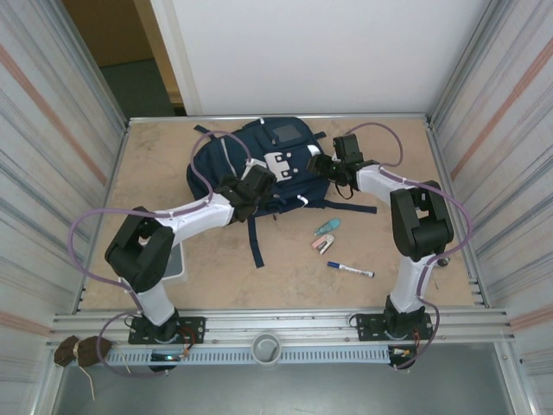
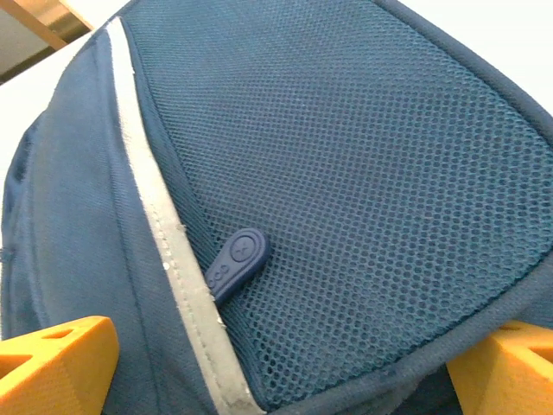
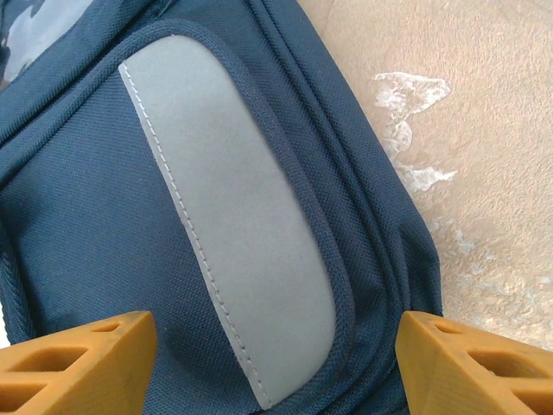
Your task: Pack the student bag
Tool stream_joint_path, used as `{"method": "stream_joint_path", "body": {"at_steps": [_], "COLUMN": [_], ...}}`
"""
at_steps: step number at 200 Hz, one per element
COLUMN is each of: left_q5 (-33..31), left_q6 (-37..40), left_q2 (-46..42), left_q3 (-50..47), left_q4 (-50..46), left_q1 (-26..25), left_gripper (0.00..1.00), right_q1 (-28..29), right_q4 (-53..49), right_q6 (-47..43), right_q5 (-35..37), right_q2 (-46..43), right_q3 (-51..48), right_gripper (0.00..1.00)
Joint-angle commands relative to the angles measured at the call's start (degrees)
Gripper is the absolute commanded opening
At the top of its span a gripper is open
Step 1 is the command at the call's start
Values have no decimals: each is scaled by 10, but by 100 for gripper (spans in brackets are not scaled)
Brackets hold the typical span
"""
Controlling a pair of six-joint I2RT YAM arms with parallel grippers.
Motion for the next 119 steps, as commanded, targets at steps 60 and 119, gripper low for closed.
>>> {"method": "stream_joint_path", "body": {"at_steps": [60, 119], "left_q5": [16, 71], "left_q6": [-25, -47], "left_q2": [-61, -113], "left_q3": [-51, -105], "left_q4": [-15, -10], "left_q1": [43, 60], "left_gripper": [77, 61], "right_q1": [8, 7], "right_q4": [-39, -50], "right_q6": [-40, -50], "right_q5": [39, 41], "right_q2": [-14, -21], "right_q3": [0, 3], "right_gripper": [71, 70]}}
